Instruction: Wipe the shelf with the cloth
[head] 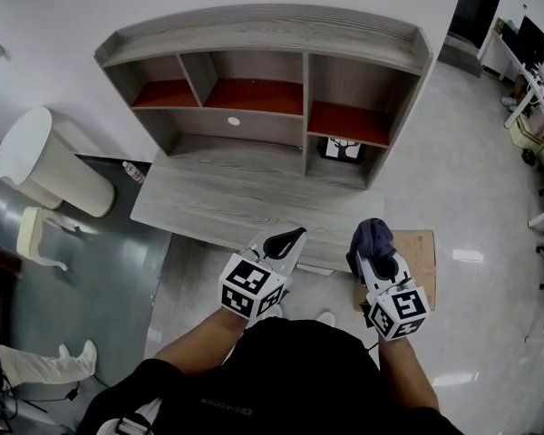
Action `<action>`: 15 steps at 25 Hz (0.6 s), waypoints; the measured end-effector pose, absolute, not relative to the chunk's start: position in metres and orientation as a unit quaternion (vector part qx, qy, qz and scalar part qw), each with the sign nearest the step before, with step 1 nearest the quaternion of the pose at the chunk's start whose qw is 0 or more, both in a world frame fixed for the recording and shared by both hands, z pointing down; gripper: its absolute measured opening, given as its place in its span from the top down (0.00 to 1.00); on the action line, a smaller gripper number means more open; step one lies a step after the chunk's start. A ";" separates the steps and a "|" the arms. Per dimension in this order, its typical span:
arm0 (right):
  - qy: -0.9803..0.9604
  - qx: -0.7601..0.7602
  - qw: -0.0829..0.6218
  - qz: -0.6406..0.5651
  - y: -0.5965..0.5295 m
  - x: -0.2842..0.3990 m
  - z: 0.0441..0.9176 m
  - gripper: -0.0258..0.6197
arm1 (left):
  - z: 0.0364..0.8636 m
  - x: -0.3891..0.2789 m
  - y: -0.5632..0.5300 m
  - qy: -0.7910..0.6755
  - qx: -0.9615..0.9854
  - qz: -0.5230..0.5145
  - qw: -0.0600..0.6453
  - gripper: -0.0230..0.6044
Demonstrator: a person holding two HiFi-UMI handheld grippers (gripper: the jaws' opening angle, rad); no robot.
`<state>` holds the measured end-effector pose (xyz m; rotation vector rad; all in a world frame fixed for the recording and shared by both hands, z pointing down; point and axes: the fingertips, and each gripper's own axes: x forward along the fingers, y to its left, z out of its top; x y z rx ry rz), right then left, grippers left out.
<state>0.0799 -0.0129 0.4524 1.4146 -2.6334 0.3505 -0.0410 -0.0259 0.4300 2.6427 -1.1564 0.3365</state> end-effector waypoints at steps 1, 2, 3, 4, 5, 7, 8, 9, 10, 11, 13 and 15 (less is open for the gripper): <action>-0.873 0.469 0.066 0.116 -0.013 0.080 0.452 0.82 | 0.430 -0.041 -0.026 -0.395 0.904 0.115 0.118 0.95; -0.873 0.469 0.066 0.115 -0.012 0.080 0.452 0.82 | 0.430 -0.041 -0.025 -0.395 0.904 0.115 0.118 0.95; -0.873 0.469 0.066 0.115 -0.012 0.080 0.452 0.82 | 0.430 -0.040 -0.025 -0.394 0.904 0.115 0.118 0.95; -0.873 0.469 0.067 0.115 -0.012 0.080 0.452 0.82 | 0.430 -0.040 -0.025 -0.394 0.904 0.115 0.118 0.95; -0.873 0.469 0.067 0.114 -0.011 0.079 0.452 0.82 | 0.430 -0.040 -0.025 -0.394 0.904 0.115 0.118 0.95; -0.873 0.470 0.066 0.114 -0.011 0.080 0.452 0.82 | 0.431 -0.040 -0.024 -0.395 0.904 0.116 0.119 0.95; -0.873 0.470 0.066 0.115 -0.011 0.080 0.453 0.82 | 0.431 -0.040 -0.024 -0.395 0.903 0.116 0.120 0.95; -0.872 0.471 0.066 0.115 -0.011 0.081 0.453 0.82 | 0.431 -0.040 -0.024 -0.395 0.903 0.117 0.120 0.95; -0.872 0.471 0.067 0.115 -0.011 0.081 0.453 0.82 | 0.431 -0.040 -0.024 -0.395 0.903 0.117 0.120 0.95; -0.872 0.471 0.067 0.115 -0.011 0.081 0.453 0.82 | 0.431 -0.040 -0.023 -0.395 0.903 0.117 0.120 0.95; -0.872 0.472 0.066 0.115 -0.011 0.082 0.453 0.82 | 0.431 -0.041 -0.024 -0.395 0.903 0.117 0.119 0.95; -0.872 0.472 0.066 0.115 -0.011 0.081 0.453 0.82 | 0.430 -0.041 -0.024 -0.395 0.904 0.117 0.118 0.95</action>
